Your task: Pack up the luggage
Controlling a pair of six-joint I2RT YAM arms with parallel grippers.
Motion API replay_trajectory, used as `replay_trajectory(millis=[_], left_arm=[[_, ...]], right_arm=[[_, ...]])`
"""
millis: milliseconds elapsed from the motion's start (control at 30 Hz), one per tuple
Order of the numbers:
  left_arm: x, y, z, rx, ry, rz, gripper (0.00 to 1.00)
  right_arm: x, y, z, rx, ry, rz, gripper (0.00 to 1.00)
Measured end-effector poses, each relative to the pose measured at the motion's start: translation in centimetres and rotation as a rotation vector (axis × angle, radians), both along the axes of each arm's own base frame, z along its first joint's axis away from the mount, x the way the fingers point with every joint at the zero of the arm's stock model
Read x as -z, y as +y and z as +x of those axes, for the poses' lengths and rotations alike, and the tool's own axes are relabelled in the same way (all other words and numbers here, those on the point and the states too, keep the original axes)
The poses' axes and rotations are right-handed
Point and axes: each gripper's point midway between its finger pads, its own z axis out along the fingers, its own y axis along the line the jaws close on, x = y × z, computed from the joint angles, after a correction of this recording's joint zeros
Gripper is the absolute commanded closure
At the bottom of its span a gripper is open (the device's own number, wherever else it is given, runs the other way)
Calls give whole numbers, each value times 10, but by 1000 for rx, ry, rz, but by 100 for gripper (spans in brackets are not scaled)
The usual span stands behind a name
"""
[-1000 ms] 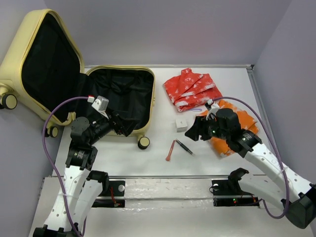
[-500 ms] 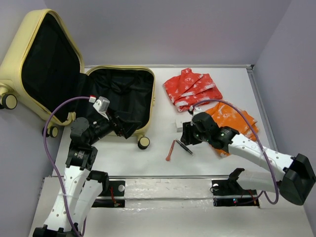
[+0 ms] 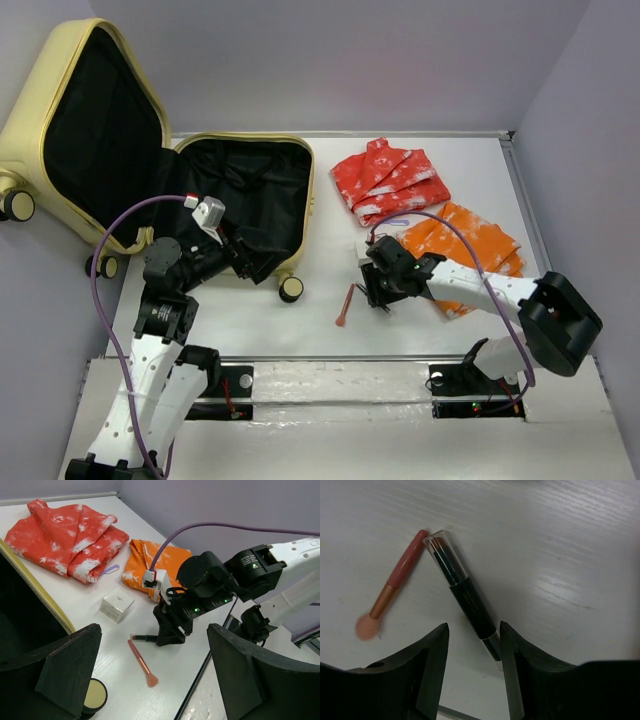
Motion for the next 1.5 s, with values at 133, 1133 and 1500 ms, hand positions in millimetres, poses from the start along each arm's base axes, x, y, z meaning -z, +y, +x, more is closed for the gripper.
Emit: replay_trajectory(millis=[133,1133,1500], left_arm=[[1,0,0,0,3,0,1],[8,9,7,-91,34,1,3],[43,-51,-23,77,201,17,13]], right_arm=[[22,-4,-2,-3,47,-59,68],[-216,222,159,-125,-365,563,36],[-178,99,139,63,-372,448,43]])
